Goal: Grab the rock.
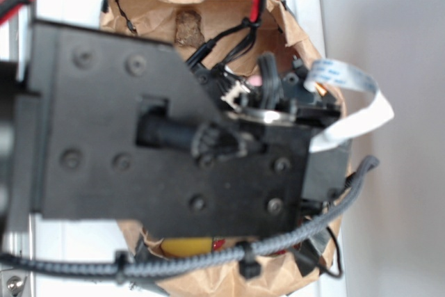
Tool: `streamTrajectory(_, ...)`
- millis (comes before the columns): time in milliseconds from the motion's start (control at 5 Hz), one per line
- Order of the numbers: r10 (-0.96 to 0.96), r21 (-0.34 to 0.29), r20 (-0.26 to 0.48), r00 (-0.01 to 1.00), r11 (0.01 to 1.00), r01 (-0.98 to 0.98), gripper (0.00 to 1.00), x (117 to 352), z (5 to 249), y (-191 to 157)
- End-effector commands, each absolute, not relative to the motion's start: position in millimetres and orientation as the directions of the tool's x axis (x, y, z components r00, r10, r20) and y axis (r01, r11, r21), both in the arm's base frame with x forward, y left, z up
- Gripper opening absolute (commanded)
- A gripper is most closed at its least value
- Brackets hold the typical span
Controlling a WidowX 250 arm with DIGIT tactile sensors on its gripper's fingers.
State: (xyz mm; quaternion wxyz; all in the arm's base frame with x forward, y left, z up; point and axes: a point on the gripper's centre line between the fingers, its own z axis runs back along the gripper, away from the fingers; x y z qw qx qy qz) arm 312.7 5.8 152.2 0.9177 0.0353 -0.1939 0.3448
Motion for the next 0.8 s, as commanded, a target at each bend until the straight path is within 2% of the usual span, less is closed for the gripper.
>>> streamTrajectory(0,0.766,-0.179,0.385,0.514,0.609,-0.773,1.0,292,135,11)
streamTrajectory(200,0.753,-0.141,0.395,0.526,0.616,-0.775,1.0,277,110,12)
streamTrajectory(600,0.805,-0.069,0.398,0.44,0.504,-0.861,1.0,280,85,34)
